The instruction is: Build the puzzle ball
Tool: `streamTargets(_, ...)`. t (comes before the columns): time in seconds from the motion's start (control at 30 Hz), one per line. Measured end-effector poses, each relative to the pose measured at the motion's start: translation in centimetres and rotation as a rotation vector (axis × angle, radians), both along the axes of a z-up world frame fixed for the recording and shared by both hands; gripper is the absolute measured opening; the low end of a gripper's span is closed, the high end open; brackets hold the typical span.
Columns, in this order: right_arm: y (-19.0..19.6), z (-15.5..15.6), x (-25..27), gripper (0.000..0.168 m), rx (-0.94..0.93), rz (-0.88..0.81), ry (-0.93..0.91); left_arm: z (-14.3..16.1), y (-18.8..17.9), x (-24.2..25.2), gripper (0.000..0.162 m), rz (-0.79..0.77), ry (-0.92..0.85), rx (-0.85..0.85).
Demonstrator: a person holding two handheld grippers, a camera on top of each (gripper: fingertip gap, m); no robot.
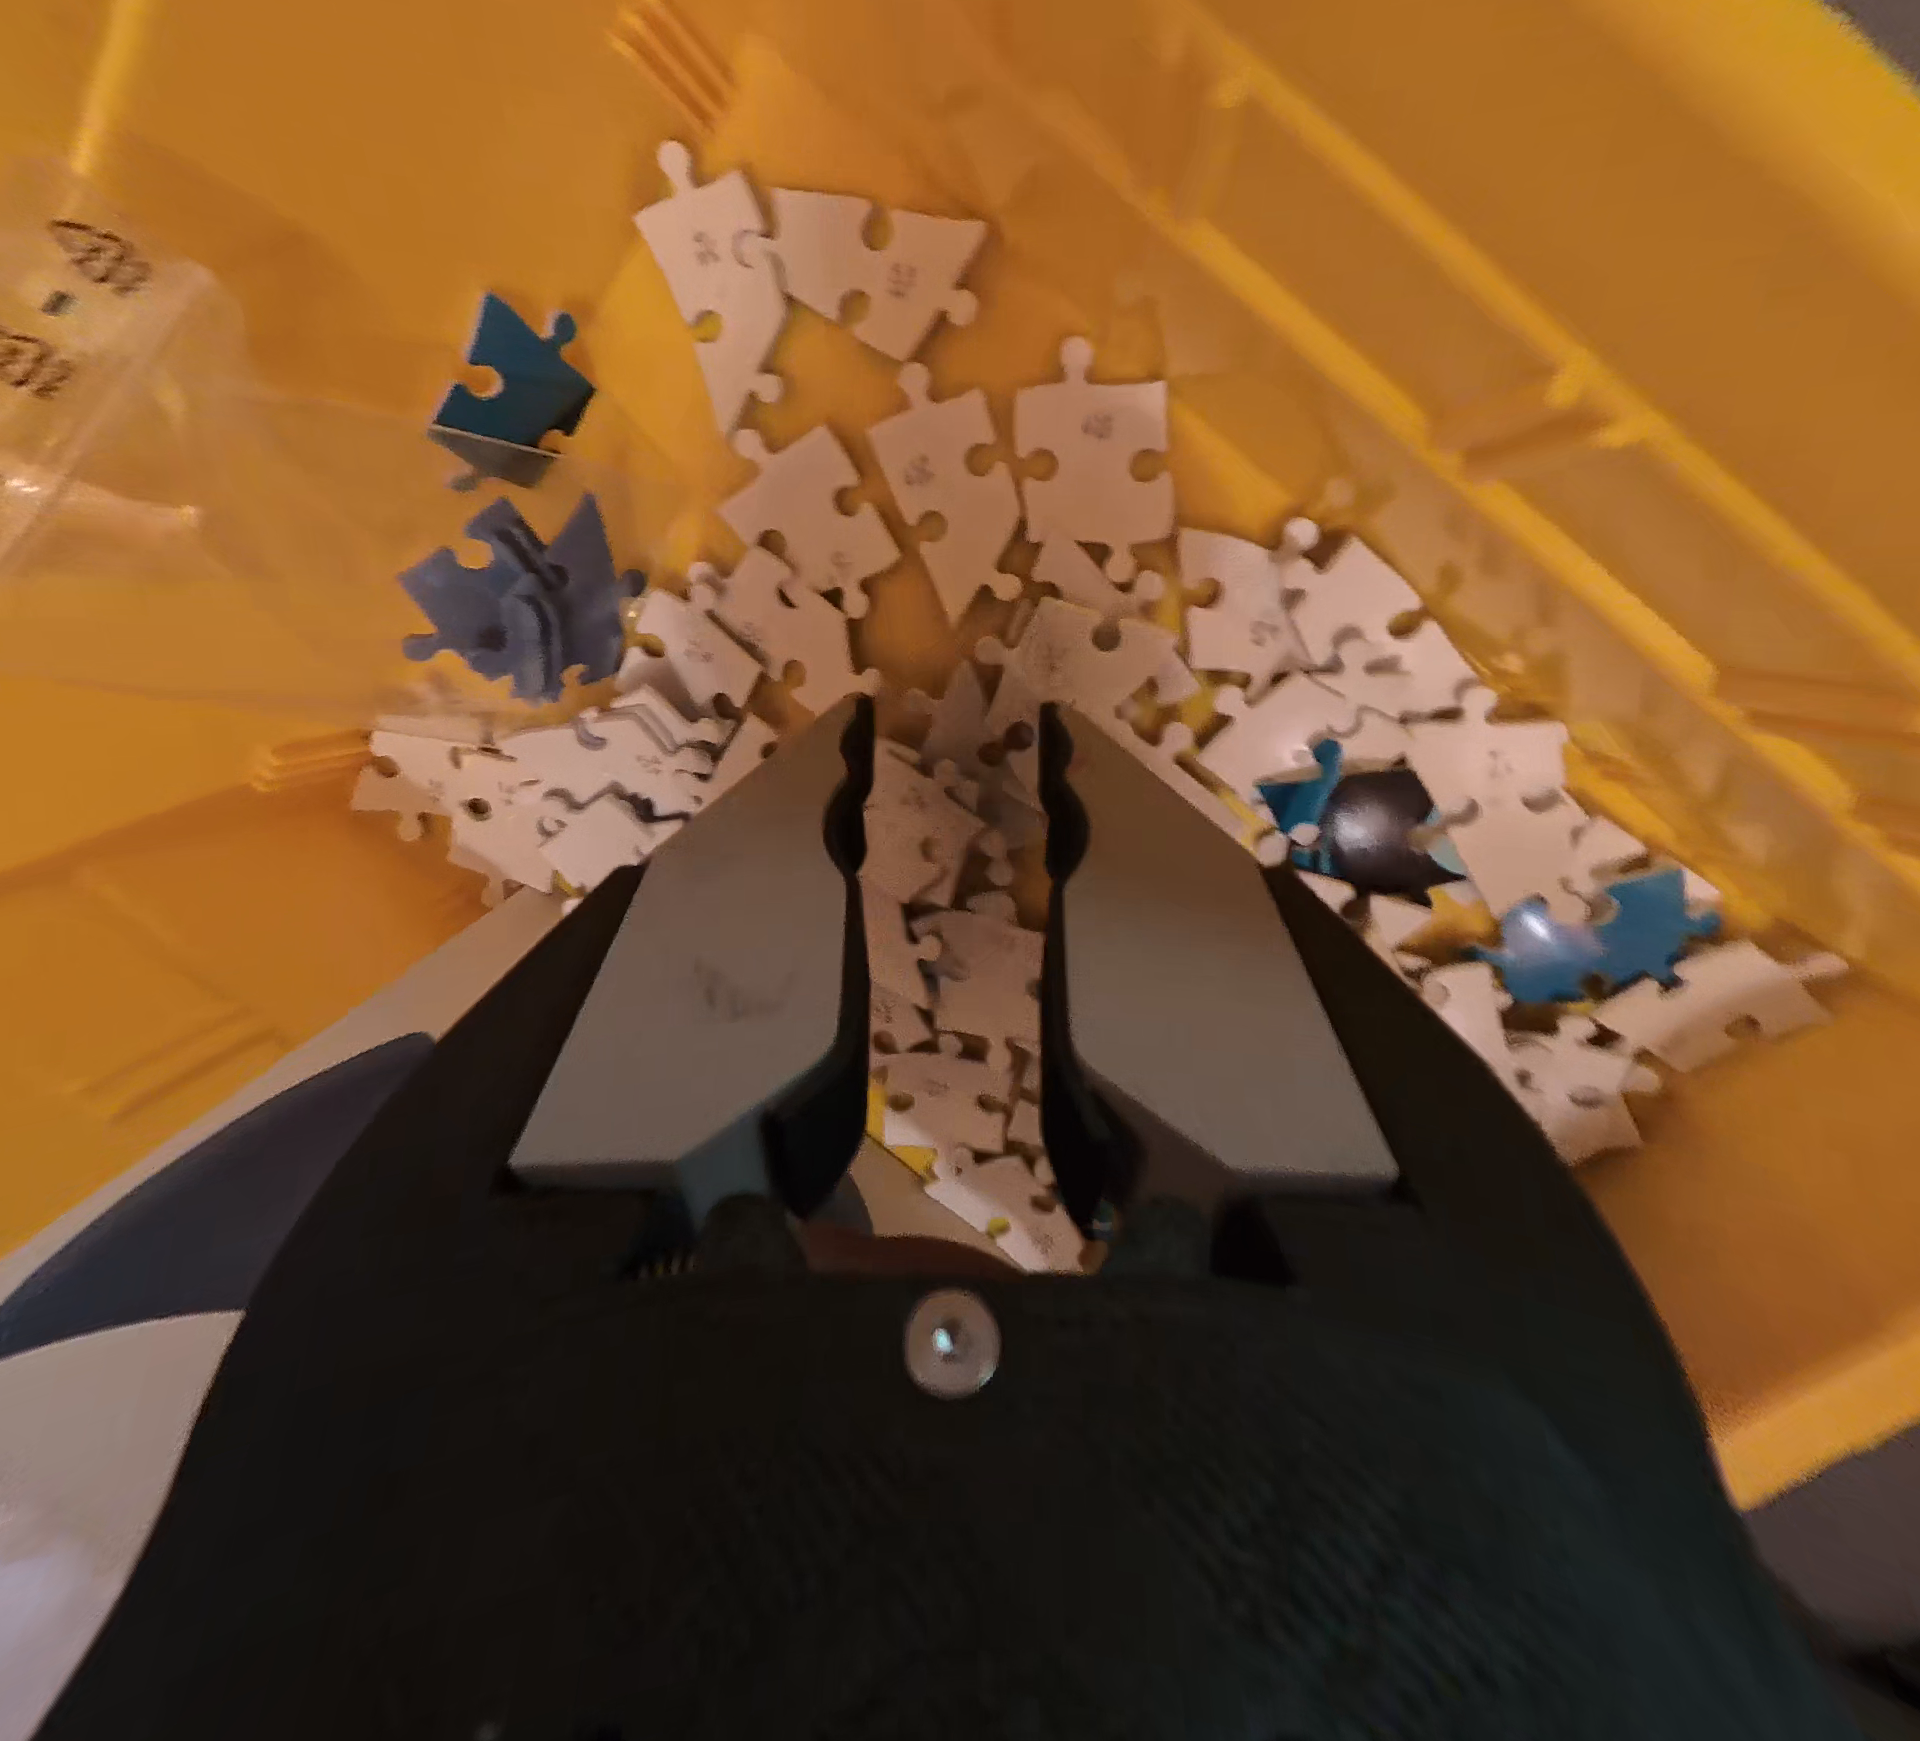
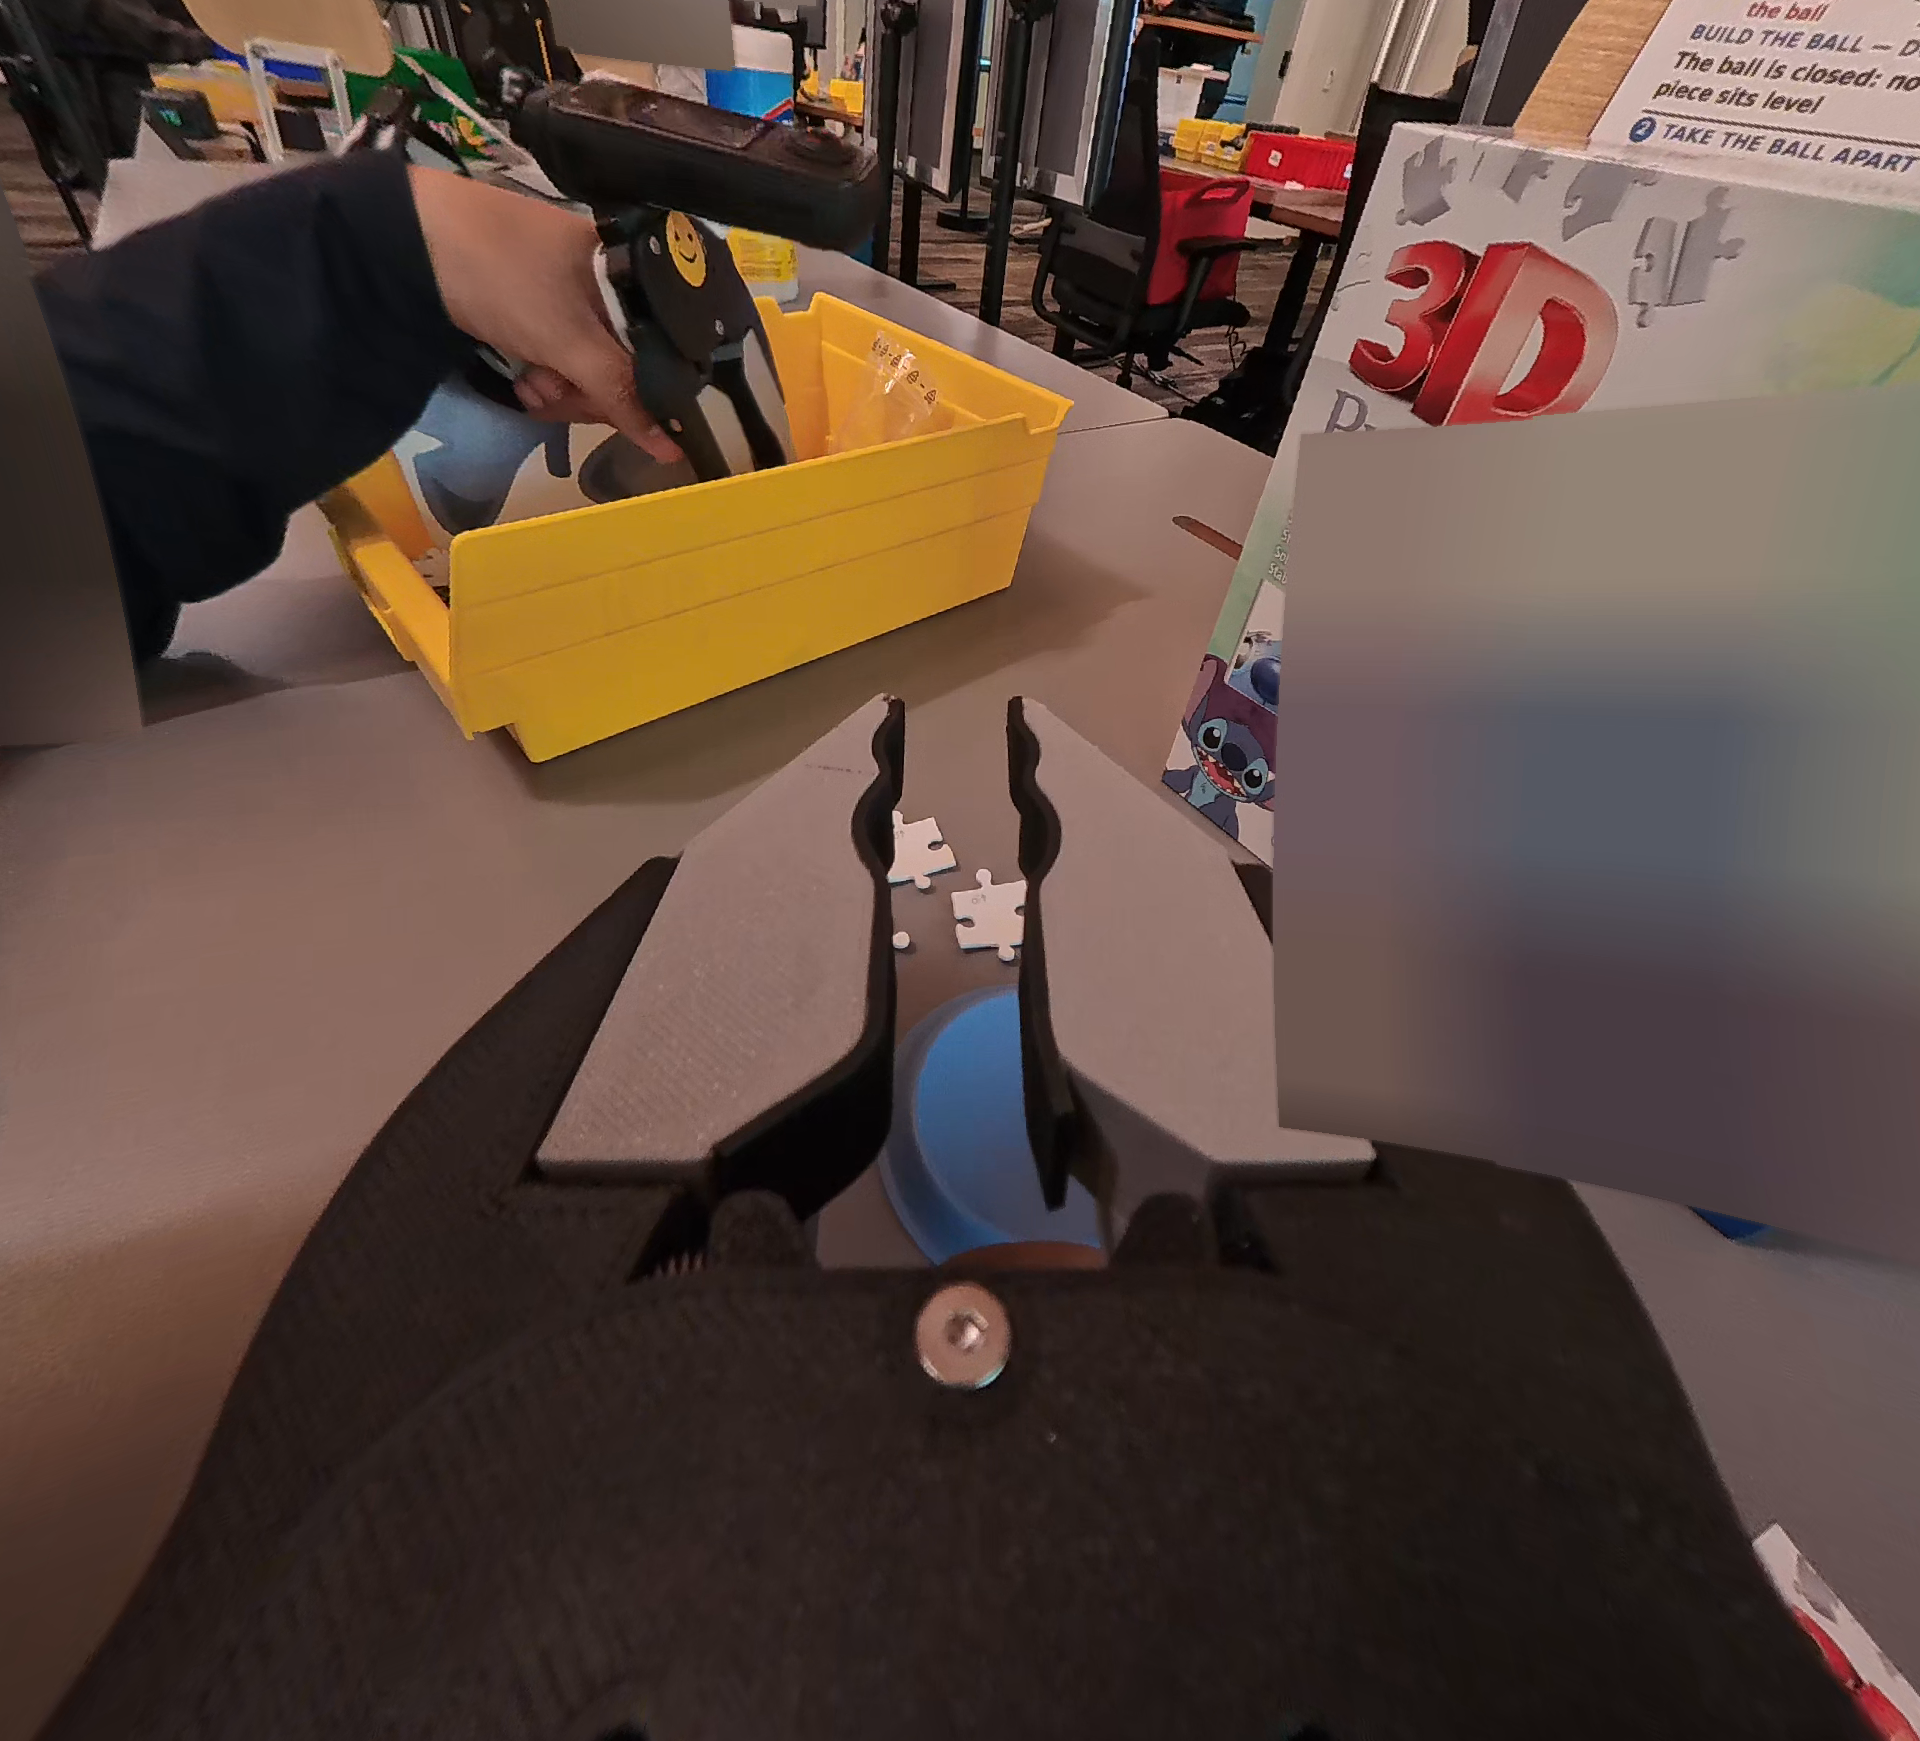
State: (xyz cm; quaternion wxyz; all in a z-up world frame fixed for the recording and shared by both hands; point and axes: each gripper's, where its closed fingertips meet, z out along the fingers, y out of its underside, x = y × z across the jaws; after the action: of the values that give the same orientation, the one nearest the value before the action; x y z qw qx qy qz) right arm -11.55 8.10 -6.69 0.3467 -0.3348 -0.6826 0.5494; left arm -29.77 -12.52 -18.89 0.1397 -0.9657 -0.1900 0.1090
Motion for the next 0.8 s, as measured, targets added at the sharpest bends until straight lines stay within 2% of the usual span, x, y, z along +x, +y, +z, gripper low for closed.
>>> streamTargets(0.17,-0.1,0.1,0.1,0.016,-0.001,0.004,0.004,0.9,0.1,-2.2,0.026,0.082,0.082,0.066)
streamTargets(0.3,-0.2,0.2,0.2,0.016,0.002,0.005,0.007,2.2,1.2,-0.5,0.022,0.025,0.009,0.169)
streamTargets(0.4,-0.2,0.1,0.2,0.016,0.005,0.007,0.007,1.1,0.5,2.3,0.026,-0.081,-0.082,0.098)
streamTargets(0.5,-0.3,0.0,0.1,0.016,0.010,0.007,0.004,-0.3,-0.8,2.7,0.033,-0.118,-0.055,-0.031)
streamTargets(0.53,-0.3,0.0,0.1,0.016,0.010,0.007,0.004,-0.4,-0.6,2.8,0.031,-0.120,-0.066,-0.027)
streamTargets(0.63,-0.3,0.1,0.1,0.016,0.008,0.006,0.006,-0.3,-0.4,2.1,0.039,-0.098,-0.049,-0.015)
streamTargets(0.7,-0.3,0.1,0.1,0.016,0.007,0.007,0.006,0.0,-0.8,0.2,0.033,-0.042,0.033,-0.028)
streamTargets(0.8,-0.4,0.0,0.2,0.016,0.011,0.011,0.006,0.1,0.0,-0.7,0.030,-0.002,0.035,0.031)
